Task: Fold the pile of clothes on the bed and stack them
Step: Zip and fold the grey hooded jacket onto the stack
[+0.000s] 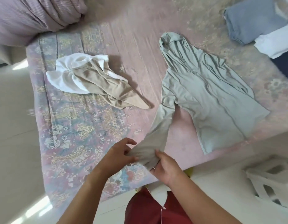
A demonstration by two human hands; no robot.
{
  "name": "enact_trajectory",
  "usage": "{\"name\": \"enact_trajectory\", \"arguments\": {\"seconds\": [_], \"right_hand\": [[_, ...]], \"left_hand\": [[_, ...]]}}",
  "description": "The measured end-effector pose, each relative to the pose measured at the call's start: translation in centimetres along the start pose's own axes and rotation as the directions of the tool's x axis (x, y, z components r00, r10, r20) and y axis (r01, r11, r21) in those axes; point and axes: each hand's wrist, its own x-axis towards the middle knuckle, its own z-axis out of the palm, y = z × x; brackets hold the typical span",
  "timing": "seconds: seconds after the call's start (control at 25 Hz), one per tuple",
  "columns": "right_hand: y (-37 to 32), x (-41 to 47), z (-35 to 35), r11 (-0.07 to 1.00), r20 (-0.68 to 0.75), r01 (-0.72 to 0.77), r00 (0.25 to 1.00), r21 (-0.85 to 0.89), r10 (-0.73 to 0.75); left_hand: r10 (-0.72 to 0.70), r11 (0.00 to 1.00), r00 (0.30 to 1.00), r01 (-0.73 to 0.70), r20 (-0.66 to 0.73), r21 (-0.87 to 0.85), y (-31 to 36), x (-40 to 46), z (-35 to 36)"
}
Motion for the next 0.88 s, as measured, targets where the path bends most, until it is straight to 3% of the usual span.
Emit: {"name": "enact_trajectory", "arguments": {"seconds": [0.08, 0.2, 0.28, 0.32, 0.4, 0.52, 0.72, 0.8, 0.88], "right_hand": [[1.4, -1.0, 0.6, 0.999, 0.04, 0.038, 0.999, -0.014, -0.037], [3.6, -2.9, 1.2, 0.94, -0.027, 0.268, 0.96, -0.212, -0.28], [4.5, -4.2, 1.2, 0.779, -0.027, 0.437, 0.865, -0.45, -0.501], [4.7, -4.9, 1.3, 0.668, 0.051, 0.506, 0.815, -0.545, -0.577], [5.1, -5.9, 1.7, 0.468, 0.231, 0.584, 0.754, -0.663, -0.614], [5.1, -7.1, 2.8, 0.355, 0.286, 0.617, 0.701, -0.702, -0.653], [4.1, -8.2, 3.4, 0.364, 0.155, 0.64, 0.607, -0.677, -0.779], [4.5, -8.7, 3.3, 0.218, 0.189, 0.62, 0.522, -0.754, -0.832], [5.5, -9.1, 3.4, -0.009, 0.29, 0.535, 0.443, -0.845, -0.848]], "left_hand": [[0.04, 0.999, 0.999, -0.04, -0.01, -0.003, 0.0, -1.3, -0.4], [-0.003, 0.995, 0.987, -0.013, -0.162, -0.101, 0.5, -2.5, -0.6], [-0.061, 0.974, 0.976, 0.012, -0.21, -0.227, 1.1, -2.7, -1.0], [-0.07, 0.963, 0.975, 0.01, -0.213, -0.27, 1.4, -2.8, -1.0], [-0.081, 0.931, 0.973, -0.003, -0.214, -0.364, 2.4, -3.0, -0.9], [-0.042, 0.874, 0.988, -0.036, -0.148, -0.486, 3.9, -4.1, -1.1], [0.142, 0.979, 0.986, -0.154, -0.092, -0.133, 4.2, -5.5, -2.6], [0.23, 0.973, 0.96, -0.225, -0.162, 0.045, 4.1, -6.0, -2.2], [0.412, 0.895, 0.872, -0.333, -0.265, 0.296, 3.5, -6.4, -1.6]]}}
